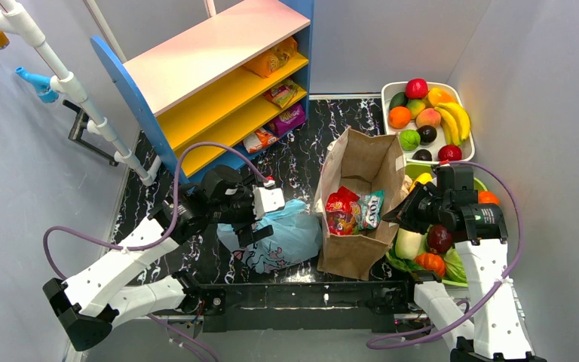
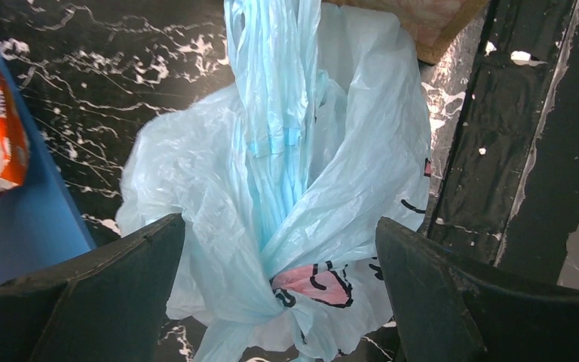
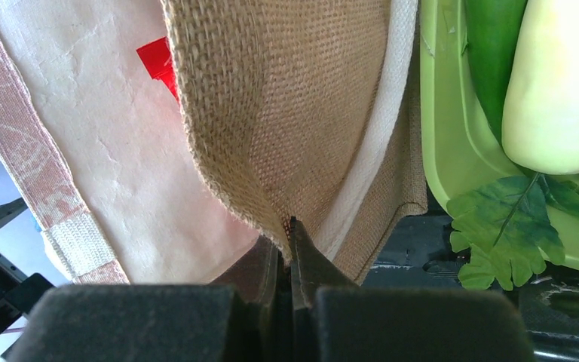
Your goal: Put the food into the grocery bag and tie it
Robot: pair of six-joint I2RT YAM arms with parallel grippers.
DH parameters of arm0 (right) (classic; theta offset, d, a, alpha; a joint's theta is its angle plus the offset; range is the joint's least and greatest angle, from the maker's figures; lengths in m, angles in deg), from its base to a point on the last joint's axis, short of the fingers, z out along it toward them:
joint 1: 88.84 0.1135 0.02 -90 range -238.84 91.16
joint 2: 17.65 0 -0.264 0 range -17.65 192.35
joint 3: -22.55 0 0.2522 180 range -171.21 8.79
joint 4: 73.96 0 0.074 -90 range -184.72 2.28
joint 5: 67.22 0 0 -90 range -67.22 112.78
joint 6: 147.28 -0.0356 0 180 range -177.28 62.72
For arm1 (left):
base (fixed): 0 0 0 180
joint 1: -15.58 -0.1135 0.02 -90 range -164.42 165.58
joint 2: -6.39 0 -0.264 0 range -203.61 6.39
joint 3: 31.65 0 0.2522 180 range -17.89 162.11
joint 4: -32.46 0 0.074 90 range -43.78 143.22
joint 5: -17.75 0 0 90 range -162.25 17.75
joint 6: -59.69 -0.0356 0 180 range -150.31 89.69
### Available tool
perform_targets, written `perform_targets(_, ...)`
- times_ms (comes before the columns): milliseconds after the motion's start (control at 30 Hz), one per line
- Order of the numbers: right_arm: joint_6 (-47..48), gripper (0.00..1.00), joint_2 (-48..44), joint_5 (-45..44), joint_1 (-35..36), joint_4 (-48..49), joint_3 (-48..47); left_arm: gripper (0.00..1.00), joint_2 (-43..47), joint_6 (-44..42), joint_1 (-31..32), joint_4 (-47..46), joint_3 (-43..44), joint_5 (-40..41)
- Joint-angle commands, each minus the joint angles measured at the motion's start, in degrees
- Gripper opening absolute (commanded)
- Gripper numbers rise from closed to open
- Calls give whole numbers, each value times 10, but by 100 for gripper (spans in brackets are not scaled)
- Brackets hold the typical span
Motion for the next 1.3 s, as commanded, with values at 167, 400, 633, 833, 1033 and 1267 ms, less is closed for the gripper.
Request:
perform_targets(167, 2, 1, 6, 27, 2, -16, -24, 98, -2, 33, -4, -14, -59, 8)
perform_targets(400, 2, 1, 16, 33, 2, -7, -23, 96, 0, 38, -3, -56, -101, 77)
perform_targets(633, 2, 1, 15, 29, 2, -5, -27, 33, -6, 42, -3, -72, -113, 57)
perform_targets(833, 1, 1, 9, 27, 2, -5, -26, 0, 1, 60, -4, -62, -108, 33)
perform_targets(1033, 0, 1, 6, 30, 2, 5, -19, 0, 20, 75, -4, -20, -83, -6)
perform_targets(1267, -4, 1, 10, 38, 2, 18, -15, 0, 20, 137, -5, 59, -24, -13)
